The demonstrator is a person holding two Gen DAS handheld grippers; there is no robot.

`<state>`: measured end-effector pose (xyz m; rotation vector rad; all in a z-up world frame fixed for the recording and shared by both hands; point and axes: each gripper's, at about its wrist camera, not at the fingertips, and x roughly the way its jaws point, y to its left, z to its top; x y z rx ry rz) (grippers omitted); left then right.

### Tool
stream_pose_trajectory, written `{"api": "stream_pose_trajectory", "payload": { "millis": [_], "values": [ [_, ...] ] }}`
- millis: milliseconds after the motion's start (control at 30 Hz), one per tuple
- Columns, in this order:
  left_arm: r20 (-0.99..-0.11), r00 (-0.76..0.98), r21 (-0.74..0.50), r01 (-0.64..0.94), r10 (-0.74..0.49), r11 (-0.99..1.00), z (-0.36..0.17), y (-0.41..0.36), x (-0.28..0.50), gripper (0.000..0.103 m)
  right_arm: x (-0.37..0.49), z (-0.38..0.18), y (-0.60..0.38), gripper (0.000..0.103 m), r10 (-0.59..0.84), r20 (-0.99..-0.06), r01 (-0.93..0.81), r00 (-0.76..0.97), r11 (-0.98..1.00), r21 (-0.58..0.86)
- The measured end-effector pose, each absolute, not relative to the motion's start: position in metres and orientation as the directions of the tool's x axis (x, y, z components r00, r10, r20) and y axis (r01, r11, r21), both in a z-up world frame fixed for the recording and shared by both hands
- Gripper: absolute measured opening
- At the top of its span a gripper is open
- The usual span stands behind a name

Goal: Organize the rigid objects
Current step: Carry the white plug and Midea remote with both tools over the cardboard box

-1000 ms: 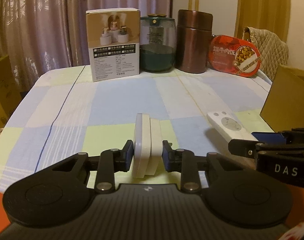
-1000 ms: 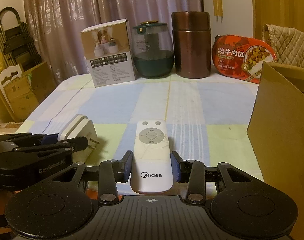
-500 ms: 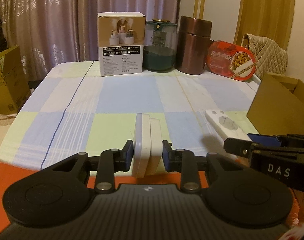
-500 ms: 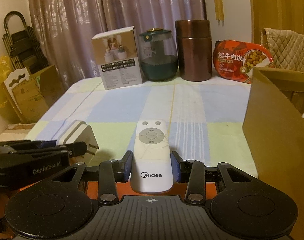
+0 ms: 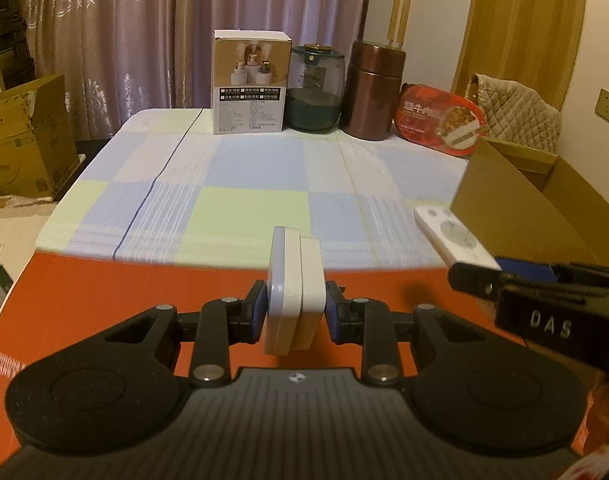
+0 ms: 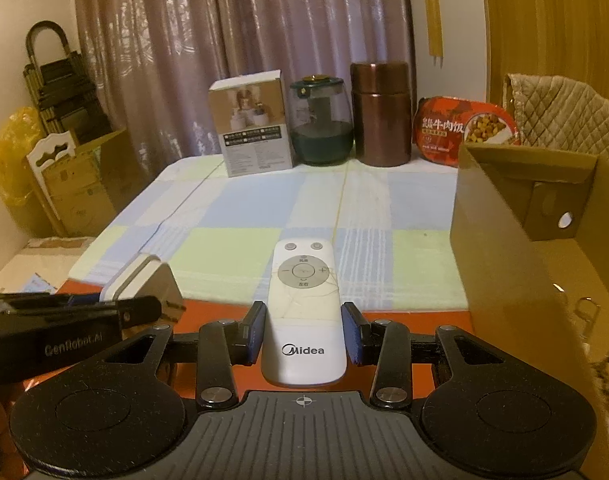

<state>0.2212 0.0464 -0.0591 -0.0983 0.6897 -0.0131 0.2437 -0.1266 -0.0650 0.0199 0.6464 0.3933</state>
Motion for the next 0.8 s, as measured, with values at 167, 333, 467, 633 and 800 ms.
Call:
{"api": "stream_pose_trajectory", "payload": {
  "millis": [167, 333, 467, 633, 800],
  "values": [
    [-0.647, 0.761, -0.115, -0.034, -0.049, 0.993, -0.052, 0.038, 0.188, 0.025, 0.213, -0.054, -0.136, 0.037, 0.362, -0.570, -0.349, 0.738, 0.927, 0.136],
    [-0.644, 0.764, -0.120, -0.043, -0.045, 0.992, -0.037, 0.030, 0.161, 0.025, 0.184, -0.045, -0.146, 0.037, 0.357, -0.571, -0.335, 0.739, 0.930, 0.149],
    [-0.635, 0.771, -0.119, -0.031, -0.052, 0.992, -0.023, 0.020, 0.142, 0.025, 0.160, -0.035, -0.154, 0.037, 0.358, -0.561, -0.328, 0.747, 0.931, 0.157],
    [-0.616, 0.784, -0.128, -0.010, -0.072, 0.992, -0.006, 0.007, 0.122, 0.025, 0.135, -0.018, -0.166, 0.037, 0.351, -0.542, -0.313, 0.764, 0.935, 0.164],
    [-0.602, 0.793, -0.142, 0.010, -0.095, 0.990, 0.005, -0.006, 0.105, 0.025, 0.116, -0.005, -0.182, 0.037, 0.336, -0.529, -0.288, 0.779, 0.942, 0.174]
  ]
}}
